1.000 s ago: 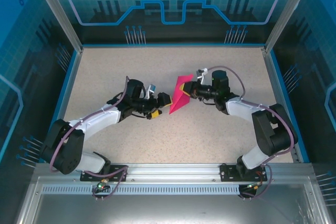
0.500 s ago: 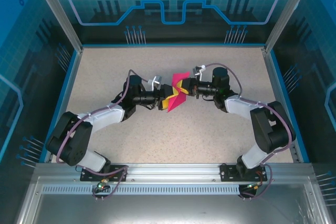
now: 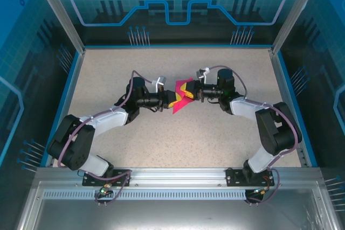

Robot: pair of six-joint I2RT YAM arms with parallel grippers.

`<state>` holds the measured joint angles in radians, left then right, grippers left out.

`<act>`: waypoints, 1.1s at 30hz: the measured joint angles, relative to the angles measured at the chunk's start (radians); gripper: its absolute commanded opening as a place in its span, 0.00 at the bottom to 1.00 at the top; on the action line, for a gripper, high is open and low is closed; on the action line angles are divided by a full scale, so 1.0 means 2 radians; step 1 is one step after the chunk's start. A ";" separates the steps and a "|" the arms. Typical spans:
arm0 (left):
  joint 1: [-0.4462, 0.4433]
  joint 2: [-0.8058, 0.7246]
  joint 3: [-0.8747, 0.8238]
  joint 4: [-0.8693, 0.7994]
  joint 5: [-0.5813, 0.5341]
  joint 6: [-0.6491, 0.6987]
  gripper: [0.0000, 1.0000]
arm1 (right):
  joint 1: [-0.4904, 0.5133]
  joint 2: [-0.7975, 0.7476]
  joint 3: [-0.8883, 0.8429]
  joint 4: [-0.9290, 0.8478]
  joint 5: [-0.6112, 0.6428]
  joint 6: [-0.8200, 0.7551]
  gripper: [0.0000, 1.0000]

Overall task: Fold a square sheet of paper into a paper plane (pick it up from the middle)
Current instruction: Turn over the paper at the center of the table.

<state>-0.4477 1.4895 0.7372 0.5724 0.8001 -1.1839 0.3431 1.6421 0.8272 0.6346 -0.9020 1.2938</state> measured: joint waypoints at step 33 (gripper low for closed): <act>-0.152 0.293 0.433 -0.776 -0.612 0.334 0.47 | -0.022 -0.219 -0.033 -0.456 0.323 -0.256 0.78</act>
<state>-0.7521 2.0750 1.6028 -0.9794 -0.4229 -0.5163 0.2996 1.2041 0.7605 -0.2768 -0.2550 0.7811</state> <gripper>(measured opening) 0.362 0.781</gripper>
